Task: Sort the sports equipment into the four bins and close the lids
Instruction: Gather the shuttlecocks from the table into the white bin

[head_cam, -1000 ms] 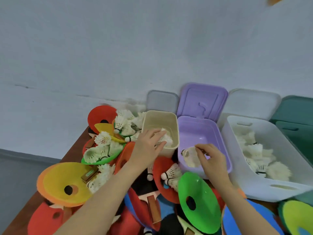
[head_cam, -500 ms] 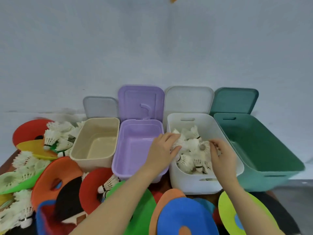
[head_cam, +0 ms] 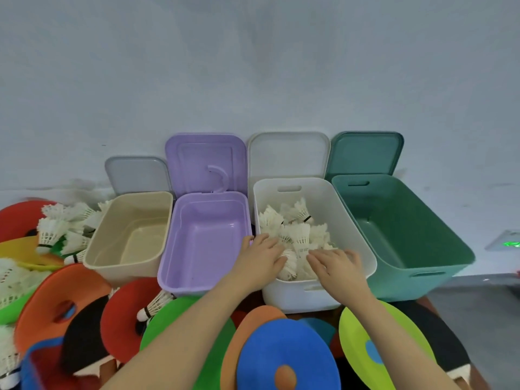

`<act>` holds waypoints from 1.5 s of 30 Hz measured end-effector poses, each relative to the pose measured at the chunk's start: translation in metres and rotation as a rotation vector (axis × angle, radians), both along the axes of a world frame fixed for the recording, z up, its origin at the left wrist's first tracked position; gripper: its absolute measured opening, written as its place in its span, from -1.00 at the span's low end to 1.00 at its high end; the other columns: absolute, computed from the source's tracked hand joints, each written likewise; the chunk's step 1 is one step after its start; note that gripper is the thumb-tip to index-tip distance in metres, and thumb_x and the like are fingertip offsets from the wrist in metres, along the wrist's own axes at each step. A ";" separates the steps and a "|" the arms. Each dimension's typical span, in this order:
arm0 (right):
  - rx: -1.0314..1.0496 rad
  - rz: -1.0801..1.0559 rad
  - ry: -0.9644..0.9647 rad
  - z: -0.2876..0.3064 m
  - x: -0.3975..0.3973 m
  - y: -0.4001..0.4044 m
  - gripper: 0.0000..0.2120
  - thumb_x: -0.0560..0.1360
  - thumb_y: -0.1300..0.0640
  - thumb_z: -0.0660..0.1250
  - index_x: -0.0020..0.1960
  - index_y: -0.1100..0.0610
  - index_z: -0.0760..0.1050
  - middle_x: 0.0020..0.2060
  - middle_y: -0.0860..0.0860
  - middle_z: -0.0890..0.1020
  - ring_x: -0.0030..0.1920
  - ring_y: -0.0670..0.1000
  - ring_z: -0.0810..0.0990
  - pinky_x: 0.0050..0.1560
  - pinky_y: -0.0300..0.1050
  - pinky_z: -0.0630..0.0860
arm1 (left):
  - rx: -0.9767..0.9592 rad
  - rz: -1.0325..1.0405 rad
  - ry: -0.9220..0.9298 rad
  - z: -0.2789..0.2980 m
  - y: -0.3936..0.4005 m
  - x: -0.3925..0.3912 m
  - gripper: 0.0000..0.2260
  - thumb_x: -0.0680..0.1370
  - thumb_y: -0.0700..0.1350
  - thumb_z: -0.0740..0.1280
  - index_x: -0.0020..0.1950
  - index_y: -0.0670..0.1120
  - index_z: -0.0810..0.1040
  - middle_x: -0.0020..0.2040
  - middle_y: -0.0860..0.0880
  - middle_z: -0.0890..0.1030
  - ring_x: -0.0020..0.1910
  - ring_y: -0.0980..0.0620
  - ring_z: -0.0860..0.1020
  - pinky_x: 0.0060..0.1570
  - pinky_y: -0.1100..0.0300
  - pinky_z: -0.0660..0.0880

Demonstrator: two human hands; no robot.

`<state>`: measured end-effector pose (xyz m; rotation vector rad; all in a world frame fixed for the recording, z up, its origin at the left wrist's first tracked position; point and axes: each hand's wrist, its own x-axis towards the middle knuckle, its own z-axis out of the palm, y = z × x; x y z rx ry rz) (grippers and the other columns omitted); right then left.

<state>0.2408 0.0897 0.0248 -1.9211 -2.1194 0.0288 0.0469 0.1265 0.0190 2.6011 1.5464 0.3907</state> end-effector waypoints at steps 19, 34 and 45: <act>0.177 0.256 0.383 0.025 -0.193 0.003 -0.67 0.49 0.05 0.17 0.06 0.20 0.60 -0.07 0.09 0.65 -0.06 0.14 0.62 -0.03 0.00 0.52 | 0.057 0.317 -0.135 0.028 -0.038 -0.210 -0.45 0.46 0.14 -0.04 0.29 -0.06 0.50 0.34 -0.06 0.45 0.30 -0.08 0.39 0.22 0.07 0.14; -0.037 0.364 0.522 -0.005 -0.451 -0.009 -0.80 0.48 0.21 0.32 0.09 0.17 0.58 -0.06 0.07 0.61 -0.01 0.06 0.55 0.07 -0.01 0.46 | -0.022 0.531 -0.147 -0.012 -0.083 -0.470 -0.61 0.54 0.05 0.10 0.29 -0.03 0.49 0.34 -0.04 0.41 0.34 -0.07 0.30 0.24 0.03 0.11; -0.332 0.514 0.098 -0.027 -0.577 0.026 -0.58 0.58 -0.09 0.11 0.43 -0.15 0.22 0.45 0.00 0.20 0.40 0.13 0.17 0.39 0.12 0.01 | -0.170 0.703 -0.117 -0.057 -0.089 -0.557 -0.62 0.60 0.08 0.13 0.41 0.03 0.34 0.38 0.02 0.36 0.36 -0.05 0.25 0.25 0.04 0.13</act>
